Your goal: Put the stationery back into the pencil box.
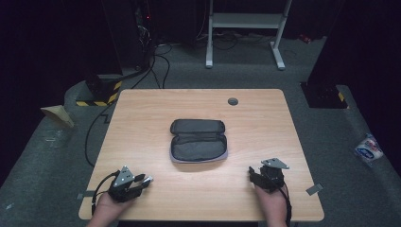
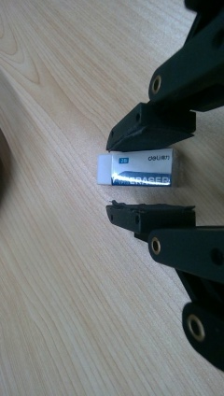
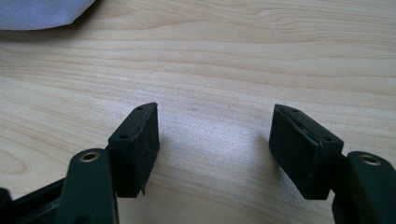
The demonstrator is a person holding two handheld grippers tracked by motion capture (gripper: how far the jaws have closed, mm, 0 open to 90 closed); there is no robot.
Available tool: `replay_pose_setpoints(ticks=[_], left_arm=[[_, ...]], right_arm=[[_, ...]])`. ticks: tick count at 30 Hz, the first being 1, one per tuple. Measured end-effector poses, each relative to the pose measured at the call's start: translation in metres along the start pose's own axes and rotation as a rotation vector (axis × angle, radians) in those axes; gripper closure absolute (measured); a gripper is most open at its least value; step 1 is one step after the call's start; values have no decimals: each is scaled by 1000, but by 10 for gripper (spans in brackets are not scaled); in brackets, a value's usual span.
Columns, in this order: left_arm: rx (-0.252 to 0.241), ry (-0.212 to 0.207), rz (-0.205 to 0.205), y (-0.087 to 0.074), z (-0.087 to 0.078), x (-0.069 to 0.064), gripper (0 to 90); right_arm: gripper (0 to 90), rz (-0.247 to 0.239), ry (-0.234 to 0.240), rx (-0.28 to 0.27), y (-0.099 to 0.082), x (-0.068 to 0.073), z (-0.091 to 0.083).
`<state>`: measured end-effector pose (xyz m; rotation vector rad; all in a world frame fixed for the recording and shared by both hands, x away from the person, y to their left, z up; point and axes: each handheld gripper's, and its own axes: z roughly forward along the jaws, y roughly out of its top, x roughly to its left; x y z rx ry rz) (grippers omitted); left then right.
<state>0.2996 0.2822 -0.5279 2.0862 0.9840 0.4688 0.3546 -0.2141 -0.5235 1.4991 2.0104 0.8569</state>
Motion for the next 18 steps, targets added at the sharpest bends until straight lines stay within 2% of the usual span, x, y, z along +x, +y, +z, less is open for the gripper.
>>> replay_pose_setpoints(ticks=[8, 17, 18], left_arm=[[-5, 1, -4, 0, 0, 1, 721], [-1, 6, 9, 1, -1, 1, 725], [-12, 7, -5, 2, -1, 0, 725]], right_arm=[[329, -2, 0, -2, 0, 0, 0], [329, -3, -1, -2, 0, 0, 0], [329, 0, -1, -2, 0, 0, 0]])
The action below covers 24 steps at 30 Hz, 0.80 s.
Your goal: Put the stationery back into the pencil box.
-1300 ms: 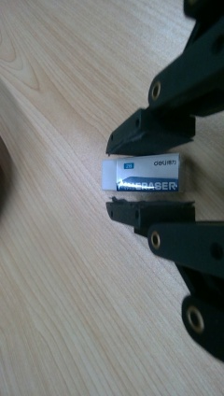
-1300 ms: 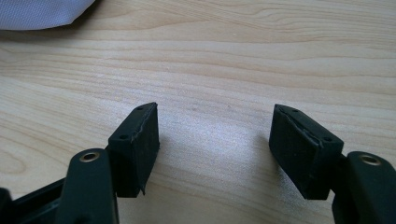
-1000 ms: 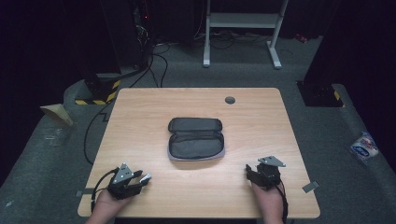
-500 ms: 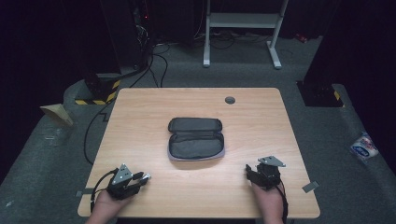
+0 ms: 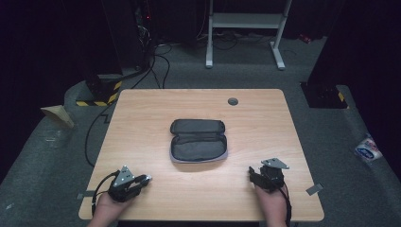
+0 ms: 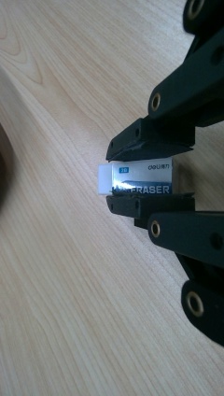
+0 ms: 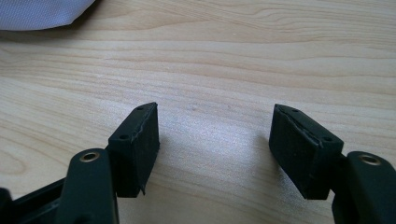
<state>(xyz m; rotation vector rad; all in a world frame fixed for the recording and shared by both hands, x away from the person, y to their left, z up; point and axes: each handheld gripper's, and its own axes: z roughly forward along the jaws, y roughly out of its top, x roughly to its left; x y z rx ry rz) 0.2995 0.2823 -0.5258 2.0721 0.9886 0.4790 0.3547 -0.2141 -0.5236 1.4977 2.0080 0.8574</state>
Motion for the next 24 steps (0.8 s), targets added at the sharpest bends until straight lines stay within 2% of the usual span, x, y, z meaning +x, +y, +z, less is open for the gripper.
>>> replay_pose_setpoints(ticks=[6, 18, 24], left_arm=[[-26, -3, -12, 2, -4, 2, 725], [-93, 26, -38, 9, -17, 2, 725], [-101, 27, -45, 11, -18, 2, 725]], right_arm=[[329, -2, 0, -1, 0, 0, 0], [329, -2, 3, 1, 0, 0, 0], [329, -3, 3, 0, 0, 0, 0]])
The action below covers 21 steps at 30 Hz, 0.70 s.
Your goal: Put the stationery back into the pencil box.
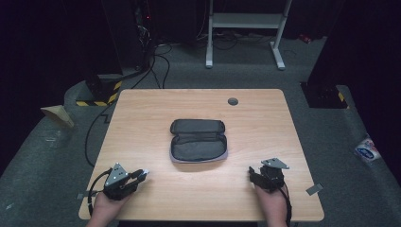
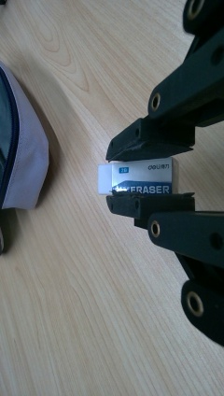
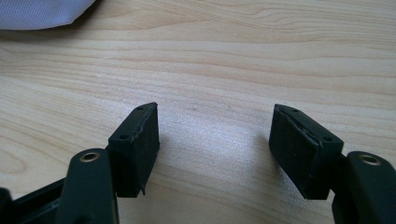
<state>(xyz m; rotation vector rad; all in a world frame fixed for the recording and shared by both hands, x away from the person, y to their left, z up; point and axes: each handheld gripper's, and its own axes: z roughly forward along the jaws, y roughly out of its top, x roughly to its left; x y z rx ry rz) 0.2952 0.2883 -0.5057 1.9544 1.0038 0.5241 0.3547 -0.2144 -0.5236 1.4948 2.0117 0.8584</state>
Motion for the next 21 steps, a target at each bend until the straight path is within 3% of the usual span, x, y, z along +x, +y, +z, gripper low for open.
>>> replay_pose_setpoints(ticks=[14, 21], left_arm=[[-6, -4, -10, 9, 7, 0, 725], [-3, -3, 9, 16, 10, -5, 725]], right_arm=[[329, -3, 0, -2, 0, 0, 0], [329, -4, 6, -1, 0, -1, -1]])
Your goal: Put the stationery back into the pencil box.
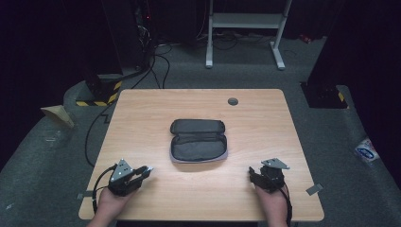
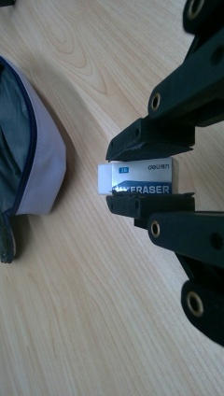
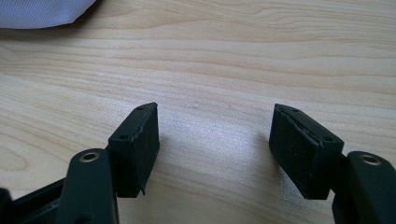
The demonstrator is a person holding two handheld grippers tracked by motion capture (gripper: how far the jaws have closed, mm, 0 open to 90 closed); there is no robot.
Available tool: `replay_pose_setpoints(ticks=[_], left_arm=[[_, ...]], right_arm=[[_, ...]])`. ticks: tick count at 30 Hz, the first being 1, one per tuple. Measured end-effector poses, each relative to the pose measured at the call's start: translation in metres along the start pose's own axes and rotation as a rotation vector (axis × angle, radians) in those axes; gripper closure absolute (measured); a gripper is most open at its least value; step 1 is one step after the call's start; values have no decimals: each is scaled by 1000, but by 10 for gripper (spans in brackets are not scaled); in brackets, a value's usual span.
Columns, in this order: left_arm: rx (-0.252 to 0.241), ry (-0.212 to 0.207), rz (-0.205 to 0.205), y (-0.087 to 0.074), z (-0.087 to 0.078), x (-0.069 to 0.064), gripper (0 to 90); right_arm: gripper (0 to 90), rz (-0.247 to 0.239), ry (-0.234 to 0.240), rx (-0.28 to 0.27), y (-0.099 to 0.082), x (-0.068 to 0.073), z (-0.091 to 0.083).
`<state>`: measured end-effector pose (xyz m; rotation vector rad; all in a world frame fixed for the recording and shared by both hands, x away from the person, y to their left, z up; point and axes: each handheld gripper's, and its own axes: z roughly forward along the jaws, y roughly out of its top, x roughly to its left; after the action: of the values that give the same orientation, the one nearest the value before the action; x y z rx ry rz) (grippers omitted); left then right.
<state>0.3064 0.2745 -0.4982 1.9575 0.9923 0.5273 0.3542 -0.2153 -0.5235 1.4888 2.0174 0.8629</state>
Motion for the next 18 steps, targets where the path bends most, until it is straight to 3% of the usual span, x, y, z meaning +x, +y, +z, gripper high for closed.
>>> replay_pose_setpoints(ticks=[6, 11, 18], left_arm=[[2, -2, -6, 4, 1, 0, 725], [-10, 1, -17, 8, 3, 3, 725], [-46, 16, -23, 25, 4, 0, 725]], right_arm=[[332, 4, -6, -1, 1, 0, 1], [330, -19, 22, 8, 1, -3, -1], [328, -22, 25, 5, 0, -3, -1]])
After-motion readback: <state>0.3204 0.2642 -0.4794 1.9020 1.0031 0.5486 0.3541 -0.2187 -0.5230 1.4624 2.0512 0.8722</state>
